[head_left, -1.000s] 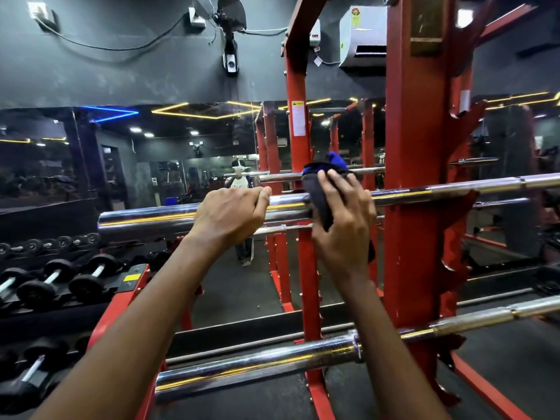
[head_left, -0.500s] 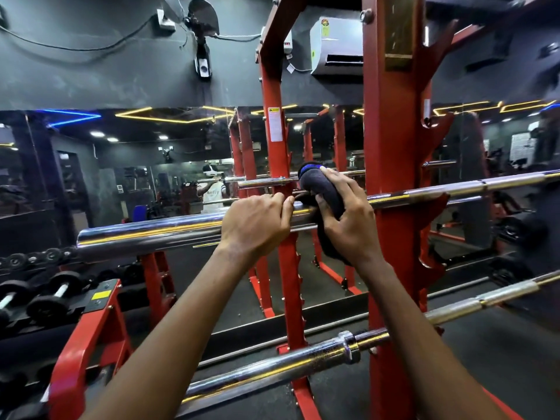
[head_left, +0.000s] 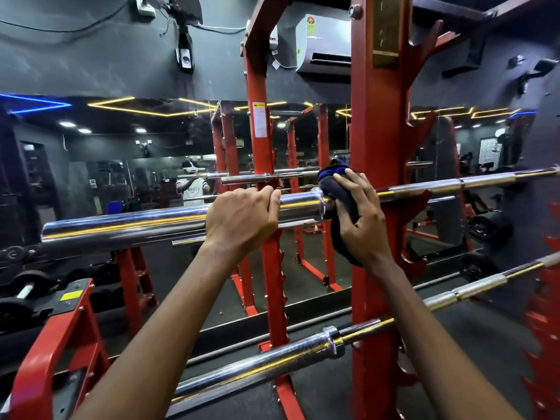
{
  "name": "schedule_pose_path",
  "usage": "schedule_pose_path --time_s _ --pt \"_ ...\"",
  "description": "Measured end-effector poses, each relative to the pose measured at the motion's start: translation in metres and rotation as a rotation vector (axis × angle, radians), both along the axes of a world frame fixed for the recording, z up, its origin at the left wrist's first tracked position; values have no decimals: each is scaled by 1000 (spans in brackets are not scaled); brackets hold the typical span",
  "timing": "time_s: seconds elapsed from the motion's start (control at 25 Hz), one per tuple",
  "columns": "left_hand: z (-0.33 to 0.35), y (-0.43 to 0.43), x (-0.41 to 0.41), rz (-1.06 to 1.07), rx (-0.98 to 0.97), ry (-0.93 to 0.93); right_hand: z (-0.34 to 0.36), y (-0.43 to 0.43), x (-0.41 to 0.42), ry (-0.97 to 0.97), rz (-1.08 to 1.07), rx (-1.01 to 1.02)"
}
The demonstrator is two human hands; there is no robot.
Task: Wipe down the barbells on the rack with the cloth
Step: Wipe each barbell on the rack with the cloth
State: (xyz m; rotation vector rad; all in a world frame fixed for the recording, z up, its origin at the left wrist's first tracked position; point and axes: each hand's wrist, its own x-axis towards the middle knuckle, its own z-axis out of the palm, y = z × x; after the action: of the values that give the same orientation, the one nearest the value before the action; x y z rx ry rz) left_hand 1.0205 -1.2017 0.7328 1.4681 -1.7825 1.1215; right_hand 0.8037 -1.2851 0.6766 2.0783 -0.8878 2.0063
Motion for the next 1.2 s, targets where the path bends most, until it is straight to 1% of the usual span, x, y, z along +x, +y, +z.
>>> schedule_pose_path --time_s 0.04,0.12,0.16,0.2,0.28,0.36,0.44,0.48,0.52,0.6,0.64,0.68,0.72,0.84,0.88,0.92,1.04,1.08,1.12,1.2 --pt "1 1 0 8 3 -2 1 -8 -13 18 -45 -16" --pt "4 2 -2 18 23 1 6 -23 -31 -66 -126 -3" --pt "6 3 -3 12 47 17 8 -24 -31 -108 -129 29" --pt "8 3 -6 10 79 50 8 -22 -26 -108 -113 44" --pt "12 4 -13 18 135 131 5 -12 -8 5 -95 -2" --pt "16 1 -26 1 131 159 1 -13 -5 128 -73 -95" --pt "16 -8 -49 -66 126 127 8 -28 -20 138 -99 -168" --pt "15 -14 -60 -100 145 110 12 -36 -28 81 -125 -164" --pt "13 -21 -70 -119 159 92 14 -42 -34 -16 -148 -130" --pt "9 -36 -81 -88 118 27 9 -44 -33 -236 -150 -41" --pt "6 -41 -81 -52 80 -5 5 -41 -27 -294 -144 -31" --pt "3 -45 -79 -25 48 -30 1 -38 -21 -289 -136 -46" --pt "1 -48 -77 -11 26 -51 -5 -37 -17 -228 -120 -77" --pt "-2 -52 -74 12 6 -107 -12 -42 -24 46 -59 -205" --pt "-2 -52 -74 24 11 -122 -7 -47 -33 71 -77 -229" --pt "-2 -50 -75 34 24 -139 -3 -52 -42 42 -100 -217" --pt "-4 -45 -71 34 53 -193 5 -62 -58 -163 -115 -102" --pt "-3 -44 -72 27 68 -201 4 -59 -54 -190 -112 -78" --pt "-2 -44 -75 21 91 -199 1 -54 -47 -181 -111 -75" --pt "-1 -46 -89 29 138 -165 -9 -46 -31 -57 -101 -124"
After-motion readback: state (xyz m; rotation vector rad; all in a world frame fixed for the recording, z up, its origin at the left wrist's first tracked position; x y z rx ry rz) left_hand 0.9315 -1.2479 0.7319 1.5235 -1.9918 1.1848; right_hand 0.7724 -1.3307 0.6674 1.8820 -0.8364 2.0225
